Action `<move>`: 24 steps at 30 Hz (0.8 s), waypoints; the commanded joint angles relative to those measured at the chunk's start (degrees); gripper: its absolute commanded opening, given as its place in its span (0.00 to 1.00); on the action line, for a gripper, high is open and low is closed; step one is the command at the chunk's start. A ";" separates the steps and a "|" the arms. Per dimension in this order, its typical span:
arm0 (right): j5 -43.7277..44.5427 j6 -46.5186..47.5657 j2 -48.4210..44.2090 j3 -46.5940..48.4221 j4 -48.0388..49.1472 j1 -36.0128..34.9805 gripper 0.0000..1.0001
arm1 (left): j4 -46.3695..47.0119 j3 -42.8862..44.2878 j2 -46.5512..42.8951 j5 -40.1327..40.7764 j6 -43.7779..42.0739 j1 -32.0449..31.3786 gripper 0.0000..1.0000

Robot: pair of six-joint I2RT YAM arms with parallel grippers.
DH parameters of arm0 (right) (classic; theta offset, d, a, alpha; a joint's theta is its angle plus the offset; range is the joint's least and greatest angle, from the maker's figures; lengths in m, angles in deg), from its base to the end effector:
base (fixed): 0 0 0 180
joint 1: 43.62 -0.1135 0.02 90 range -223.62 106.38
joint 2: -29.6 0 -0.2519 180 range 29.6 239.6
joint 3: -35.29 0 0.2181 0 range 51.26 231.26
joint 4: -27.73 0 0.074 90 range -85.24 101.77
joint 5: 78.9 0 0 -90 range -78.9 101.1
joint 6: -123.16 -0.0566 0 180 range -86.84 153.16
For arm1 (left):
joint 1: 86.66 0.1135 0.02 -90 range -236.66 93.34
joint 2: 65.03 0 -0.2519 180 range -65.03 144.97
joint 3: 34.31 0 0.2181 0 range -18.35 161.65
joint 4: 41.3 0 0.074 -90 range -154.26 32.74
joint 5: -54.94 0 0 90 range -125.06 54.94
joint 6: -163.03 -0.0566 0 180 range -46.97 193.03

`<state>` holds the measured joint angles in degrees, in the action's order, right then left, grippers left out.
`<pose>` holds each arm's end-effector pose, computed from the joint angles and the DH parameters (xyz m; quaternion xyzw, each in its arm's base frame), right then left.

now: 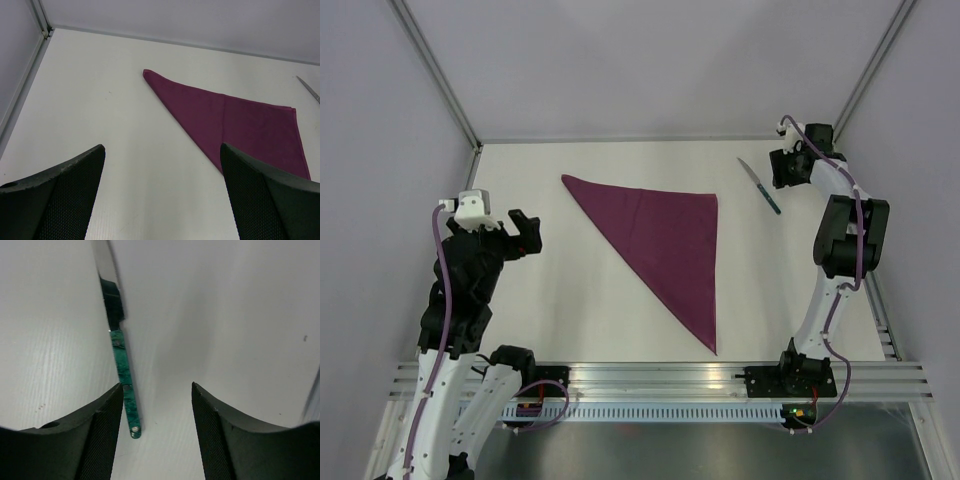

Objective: Fold the napkin, place the utensils inside, and roll it up
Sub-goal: Grab a utensil with the right arm

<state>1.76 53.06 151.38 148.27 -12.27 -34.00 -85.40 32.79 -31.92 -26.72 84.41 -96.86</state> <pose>0.4489 -0.0668 0.1966 -0.1121 0.9266 -0.0156 0.3585 0.1174 -0.0128 0.3502 -0.0546 0.7641 -0.0651 0.6395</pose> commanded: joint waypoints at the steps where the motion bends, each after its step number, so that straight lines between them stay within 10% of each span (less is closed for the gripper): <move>1: -5.07 1.72 0.83 2.30 -1.19 -1.98 0.63 | 1.60 -0.33 -0.50 -1.22 -2.68 0.18 1.00; 24: -3.76 5.67 10.50 8.81 -6.03 -3.04 0.56 | 1.42 -0.33 0.47 -0.60 -2.76 0.26 1.00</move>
<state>-3.31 57.48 160.84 154.61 -17.84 -36.51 -85.43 32.79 -31.64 -26.70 84.30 -96.86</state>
